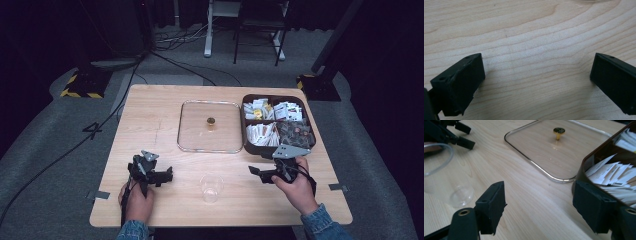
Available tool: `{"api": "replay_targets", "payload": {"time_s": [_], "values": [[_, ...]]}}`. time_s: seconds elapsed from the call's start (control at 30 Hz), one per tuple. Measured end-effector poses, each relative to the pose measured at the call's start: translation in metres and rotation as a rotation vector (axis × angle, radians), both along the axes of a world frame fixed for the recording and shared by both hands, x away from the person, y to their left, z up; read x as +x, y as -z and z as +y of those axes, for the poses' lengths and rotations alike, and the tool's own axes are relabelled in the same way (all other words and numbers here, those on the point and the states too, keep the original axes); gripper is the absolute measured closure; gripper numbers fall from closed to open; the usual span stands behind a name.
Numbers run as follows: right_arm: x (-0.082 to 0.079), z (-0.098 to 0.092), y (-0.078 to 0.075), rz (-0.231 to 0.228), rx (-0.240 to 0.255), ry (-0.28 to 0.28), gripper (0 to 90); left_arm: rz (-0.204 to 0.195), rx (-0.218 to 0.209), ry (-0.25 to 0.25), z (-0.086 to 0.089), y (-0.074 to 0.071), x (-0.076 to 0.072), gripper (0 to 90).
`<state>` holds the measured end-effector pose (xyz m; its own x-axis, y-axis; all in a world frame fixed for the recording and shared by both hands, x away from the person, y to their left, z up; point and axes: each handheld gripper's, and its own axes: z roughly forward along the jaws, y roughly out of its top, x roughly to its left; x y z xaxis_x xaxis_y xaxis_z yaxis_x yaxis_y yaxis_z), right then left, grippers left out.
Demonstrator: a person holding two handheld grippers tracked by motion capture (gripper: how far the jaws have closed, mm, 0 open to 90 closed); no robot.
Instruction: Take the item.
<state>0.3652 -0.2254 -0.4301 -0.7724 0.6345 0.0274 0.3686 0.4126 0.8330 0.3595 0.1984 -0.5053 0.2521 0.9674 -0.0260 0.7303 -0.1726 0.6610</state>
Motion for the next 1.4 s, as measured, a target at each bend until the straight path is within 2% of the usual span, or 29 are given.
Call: {"api": "replay_targets", "payload": {"time_s": [0.27,0.33,0.4,0.6,0.67,0.7,0.87,0.9,0.97,1.1,1.13,1.3,1.4], "values": [[0.001,-0.006,-0.024,-0.037,0.038,0.0,26.2,0.0,0.0,0.0,0.0,0.0,0.0,0.0],[0.001,-0.006,-0.027,-0.041,0.045,0.002,25.7,0.0,0.0,0.0,0.0,0.0,0.0,0.0],[0.002,-0.006,-0.031,-0.06,0.075,0.006,23.4,0.0,0.0,0.0,0.0,0.0,0.0,0.0],[0.008,-0.007,-0.036,-0.1,0.094,0.007,22.1,0.0,0.0,0.0,0.0,0.0,0.0,0.0],[0.009,-0.007,-0.036,-0.108,0.094,0.015,22.7,0.0,0.0,0.0,0.0,0.0,0.0,0.0],[0.012,-0.008,-0.036,-0.117,0.117,0.051,23.5,0.0,0.0,0.0,0.0,0.0,0.0,0.0],[0.018,-0.015,-0.039,-0.134,0.127,0.095,22.7,0.0,0.0,0.0,0.0,0.0,0.0,0.0],[0.022,-0.021,-0.041,-0.141,0.125,0.118,22.0,0.0,0.0,-0.001,0.0,0.0,0.0,0.0],[0.023,-0.024,-0.042,-0.141,0.114,0.125,22.4,0.0,0.001,-0.001,0.0,0.0,0.0,0.0],[0.032,-0.04,-0.042,-0.139,0.066,0.145,22.8,0.0,0.0,-0.001,0.0,0.0,0.0,0.0],[0.036,-0.05,-0.041,-0.135,0.048,0.163,22.9,0.0,0.0,-0.001,0.0,0.0,0.0,0.0],[0.046,-0.069,-0.045,-0.141,0.056,0.201,22.7,-0.002,0.003,0.0,0.0,0.0,-0.001,0.0],[0.05,-0.074,-0.046,-0.138,0.059,0.21,22.7,-0.001,0.002,-0.002,0.0,0.0,-0.002,0.0]]}}
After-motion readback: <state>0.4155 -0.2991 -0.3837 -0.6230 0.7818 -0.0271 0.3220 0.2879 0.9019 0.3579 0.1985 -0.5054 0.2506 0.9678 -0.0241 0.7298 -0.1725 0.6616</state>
